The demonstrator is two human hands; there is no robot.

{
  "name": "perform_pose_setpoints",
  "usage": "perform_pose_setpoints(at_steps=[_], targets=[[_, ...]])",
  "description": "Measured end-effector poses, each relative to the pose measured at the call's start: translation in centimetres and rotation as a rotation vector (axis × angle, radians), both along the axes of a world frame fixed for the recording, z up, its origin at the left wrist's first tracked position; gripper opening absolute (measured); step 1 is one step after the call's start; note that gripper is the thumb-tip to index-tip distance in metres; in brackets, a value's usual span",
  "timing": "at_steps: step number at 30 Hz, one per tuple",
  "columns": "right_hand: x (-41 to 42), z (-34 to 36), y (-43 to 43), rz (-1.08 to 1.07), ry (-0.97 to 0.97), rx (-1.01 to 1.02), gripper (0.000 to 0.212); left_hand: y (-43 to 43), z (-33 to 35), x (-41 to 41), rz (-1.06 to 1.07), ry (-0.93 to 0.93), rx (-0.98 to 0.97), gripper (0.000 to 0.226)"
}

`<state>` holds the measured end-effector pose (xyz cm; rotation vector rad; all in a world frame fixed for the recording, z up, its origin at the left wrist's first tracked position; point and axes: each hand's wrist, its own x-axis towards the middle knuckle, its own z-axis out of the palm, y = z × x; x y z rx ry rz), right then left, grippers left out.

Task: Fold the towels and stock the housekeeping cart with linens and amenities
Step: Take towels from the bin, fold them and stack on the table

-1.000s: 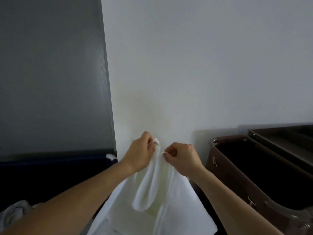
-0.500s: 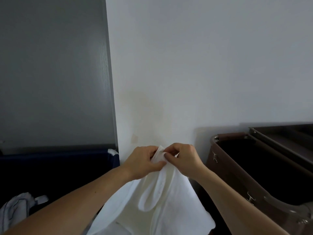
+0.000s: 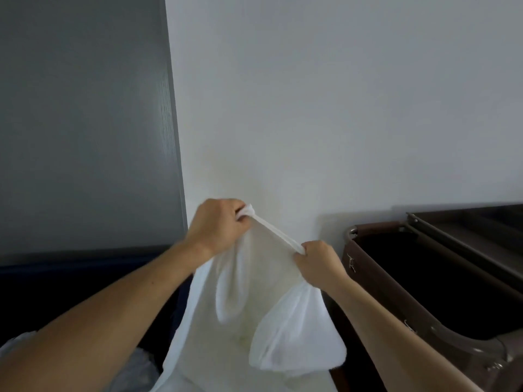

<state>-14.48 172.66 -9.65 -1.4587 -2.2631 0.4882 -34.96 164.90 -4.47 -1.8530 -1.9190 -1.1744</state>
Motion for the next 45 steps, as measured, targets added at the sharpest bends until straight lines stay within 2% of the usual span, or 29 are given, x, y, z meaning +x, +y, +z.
perform_pose_setpoints(at_steps=[2,6,9,13,15,18,20,24,27,31,33,35,38,40,45], targets=[[0.7,1.0,0.8,-0.016,0.008,-0.021,0.029,0.8,1.6,-1.1,0.036,0.01,0.022,0.035],[2.3,1.5,2.0,0.022,-0.096,-0.085,0.031,2.0,2.4,-2.7,0.096,-0.022,0.042,0.038],[4.5,0.2,2.6,0.036,-0.095,-0.212,0.029,2.7,1.2,-4.0,0.153,-0.085,0.008,0.034],[7.0,-1.6,3.0,0.038,-0.137,-0.281,0.024,3.4,-1.3,-5.4,0.21,-0.157,-0.06,0.033],[8.1,-2.3,3.2,0.016,-0.098,-0.308,0.021,3.6,-2.2,-6.5,0.26,-0.18,-0.089,0.036],[9.8,-2.6,3.0,-0.021,-0.006,-0.265,0.029,3.5,-3.5,-8.0,0.318,-0.198,-0.129,0.04],[10.9,-2.7,2.7,-0.032,0.106,-0.211,0.028,3.5,-4.2,-8.6,0.332,-0.212,-0.143,0.042],[12.5,-2.9,2.2,-0.027,0.595,-0.272,0.022,3.1,-5.0,-9.3,0.378,-0.257,-0.191,0.036],[12.8,-3.2,2.1,-0.041,0.842,-0.291,0.025,2.9,-5.5,-9.2,0.348,-0.331,-0.246,0.03],[12.9,-3.0,2.8,-0.219,1.084,-0.253,0.027,2.3,-5.7,-9.3,0.167,-0.741,-0.378,0.012],[12.9,-2.8,3.4,-0.316,1.141,-0.208,0.036,2.1,-5.4,-9.7,0.201,-0.876,-0.34,0.014],[12.0,-2.6,3.6,-0.36,1.102,-0.152,0.042,2.2,-4.8,-9.1,0.24,-0.952,-0.253,0.018],[8.6,-1.8,2.8,-0.32,0.957,-0.094,0.044,2.6,-3.2,-5.3,0.15,-0.964,-0.217,0.019],[5.9,-1.1,1.9,-0.257,0.852,-0.035,0.054,2.7,-2.4,-1.8,0.08,-0.883,-0.23,0.022],[1.1,-0.6,-0.1,-0.16,0.566,0.158,0.059,2.1,-2.9,5.7,0.007,-0.576,-0.231,0.033]])
